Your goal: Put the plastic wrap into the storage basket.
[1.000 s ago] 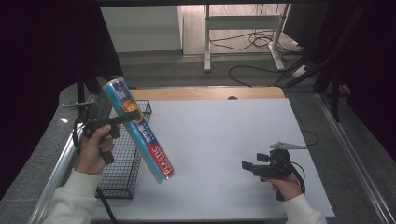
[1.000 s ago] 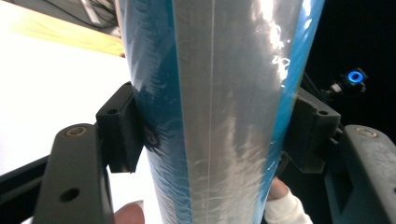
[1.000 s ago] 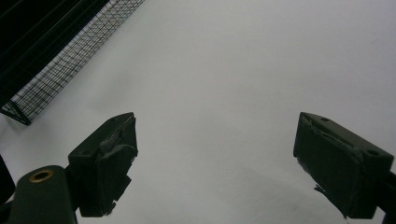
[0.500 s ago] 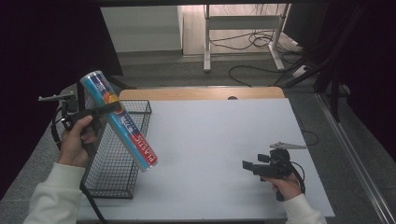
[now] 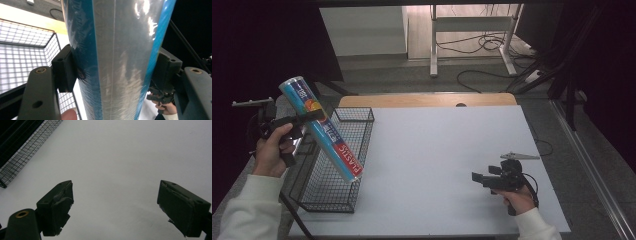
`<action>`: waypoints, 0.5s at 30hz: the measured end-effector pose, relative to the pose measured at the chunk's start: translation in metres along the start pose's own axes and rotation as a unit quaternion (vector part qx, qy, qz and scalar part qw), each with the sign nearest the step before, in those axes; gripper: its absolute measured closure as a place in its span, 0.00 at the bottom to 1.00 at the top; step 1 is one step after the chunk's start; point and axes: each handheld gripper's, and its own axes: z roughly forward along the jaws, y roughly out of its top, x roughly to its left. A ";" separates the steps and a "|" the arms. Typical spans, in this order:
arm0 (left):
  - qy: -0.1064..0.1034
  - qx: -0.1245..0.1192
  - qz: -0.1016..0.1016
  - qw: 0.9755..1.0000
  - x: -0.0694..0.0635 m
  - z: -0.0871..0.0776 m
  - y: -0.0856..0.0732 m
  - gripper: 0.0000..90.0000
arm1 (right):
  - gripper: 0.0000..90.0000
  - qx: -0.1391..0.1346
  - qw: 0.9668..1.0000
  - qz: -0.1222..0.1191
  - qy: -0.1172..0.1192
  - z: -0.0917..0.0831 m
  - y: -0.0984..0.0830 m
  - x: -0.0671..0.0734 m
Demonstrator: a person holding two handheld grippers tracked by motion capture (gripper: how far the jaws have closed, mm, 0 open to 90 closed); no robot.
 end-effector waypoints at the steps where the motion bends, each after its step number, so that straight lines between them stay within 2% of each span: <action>1: 0.003 0.000 0.000 1.000 0.002 -0.002 0.000 0.36 | 0.15 0.001 1.000 0.000 0.000 0.000 0.000 0.000; 11: 0.033 0.025 0.012 0.999 0.018 -0.015 -0.003 0.36 | 0.15 0.001 1.000 0.004 -0.004 0.001 -0.001 -0.001; 15: 0.041 0.034 0.009 0.999 0.028 -0.017 -0.007 0.36 | 0.15 0.001 1.000 0.005 -0.004 0.001 -0.001 -0.001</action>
